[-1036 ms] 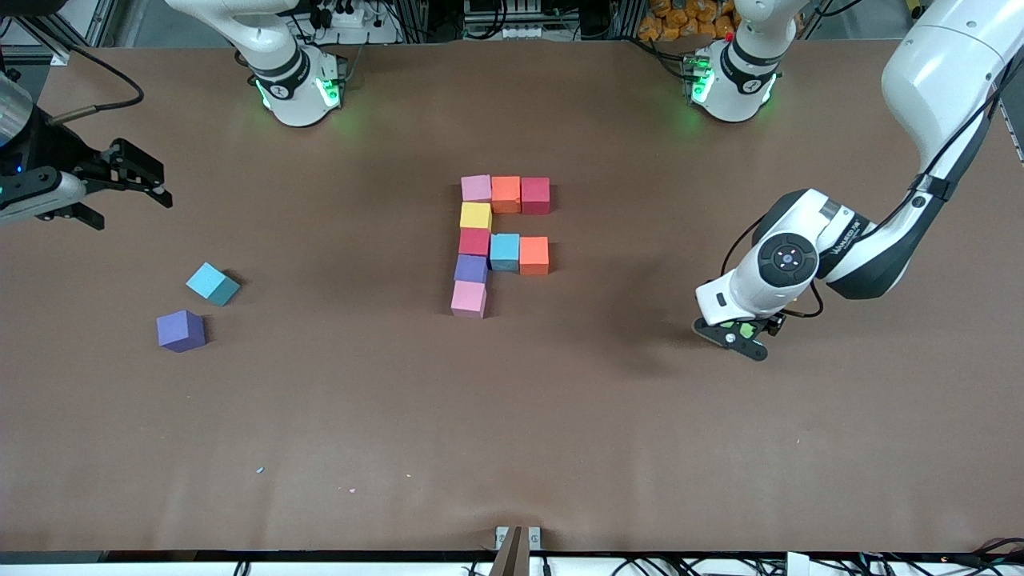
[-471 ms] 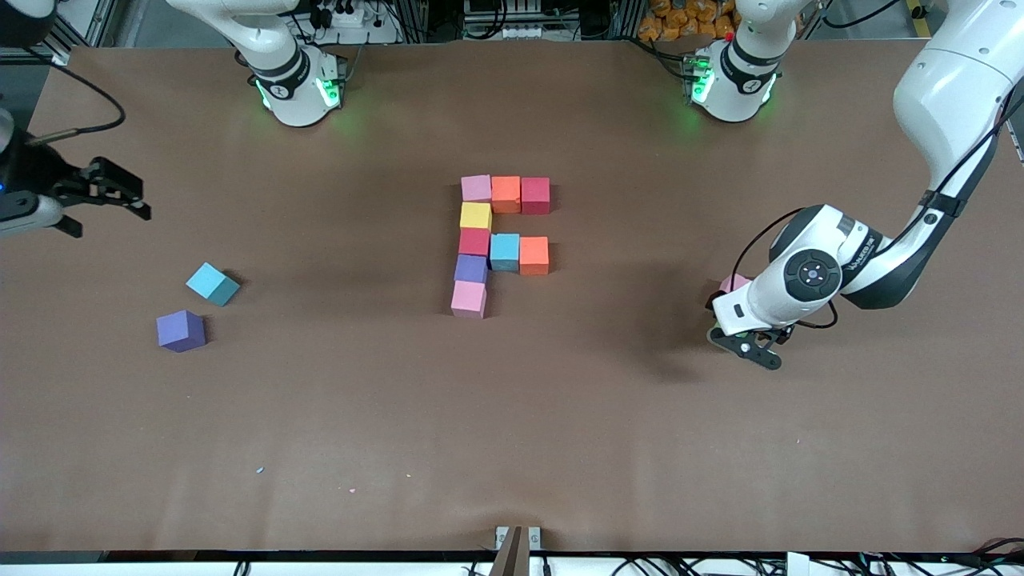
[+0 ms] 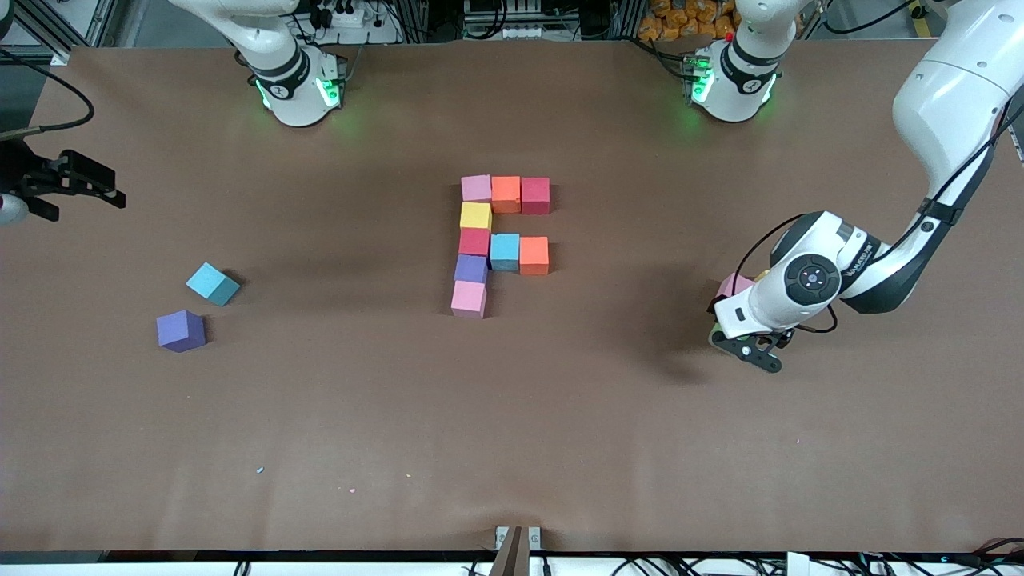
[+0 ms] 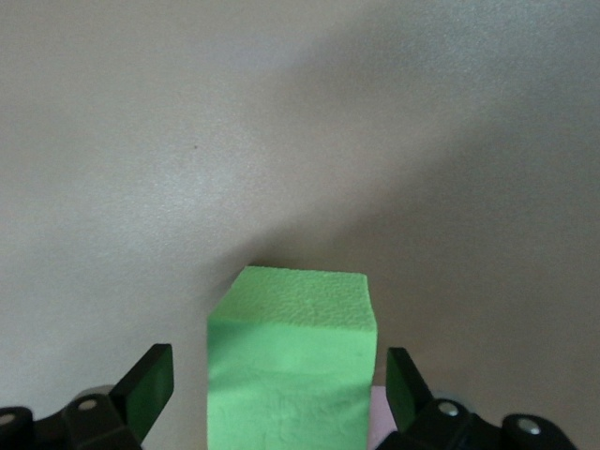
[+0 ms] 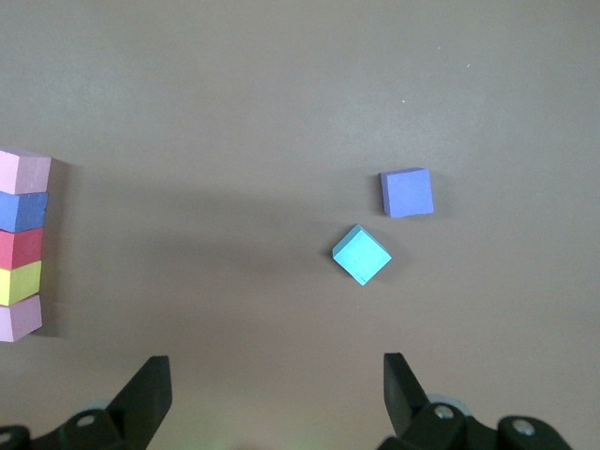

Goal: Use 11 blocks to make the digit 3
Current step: 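Grasp the green cube with the left gripper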

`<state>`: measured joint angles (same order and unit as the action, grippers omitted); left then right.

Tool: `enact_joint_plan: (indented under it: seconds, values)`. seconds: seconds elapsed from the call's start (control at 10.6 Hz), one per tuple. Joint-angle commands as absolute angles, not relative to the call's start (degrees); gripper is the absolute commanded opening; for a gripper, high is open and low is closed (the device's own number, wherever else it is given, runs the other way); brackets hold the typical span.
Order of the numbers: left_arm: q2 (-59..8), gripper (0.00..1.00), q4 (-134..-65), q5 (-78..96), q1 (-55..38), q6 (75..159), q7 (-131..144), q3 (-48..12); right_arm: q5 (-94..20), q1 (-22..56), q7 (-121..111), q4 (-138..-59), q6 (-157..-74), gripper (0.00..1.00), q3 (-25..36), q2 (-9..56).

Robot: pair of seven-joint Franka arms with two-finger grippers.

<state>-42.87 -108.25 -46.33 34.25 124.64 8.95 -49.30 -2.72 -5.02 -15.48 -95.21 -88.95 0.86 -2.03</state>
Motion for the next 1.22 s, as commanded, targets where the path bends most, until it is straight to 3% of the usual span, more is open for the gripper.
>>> enact_joint_plan:
  seconds: [0.0,0.28,0.47,0.75,0.94,1.13]
  values:
    - [-43.9,1.0,-108.3,-48.3,34.2,126.2,9.8,-48.7,-1.8,-5.9,-14.9,-93.9,-87.6,1.0,0.2,-1.1]
    - [-43.9,0.97,-108.5,-48.6,33.6,127.0,9.8,-47.5,-1.8,-5.9,-14.9,-93.9,-87.6,1.0,0.2,-1.1]
    - [-43.9,0.77,-108.2,-48.6,33.7,127.1,9.9,-47.5,-1.8,-5.9,-14.9,-93.8,-87.6,1.0,0.2,-1.1]
    - [-43.5,0.29,-108.5,-48.5,33.0,127.0,16.4,-47.6,-1.8,-5.9,-14.9,-93.8,-87.7,1.0,0.2,-1.1]
    - [-42.3,0.04,-108.2,-47.6,33.0,126.7,20.6,-48.9,-1.8,-6.0,-14.9,-93.8,-87.7,1.0,0.2,-1.1]
    - [-42.3,0.0,-107.7,-44.3,32.8,126.7,29.7,-51.1,-1.8,-6.0,-14.9,-93.8,-87.6,1.0,0.2,-1.1]
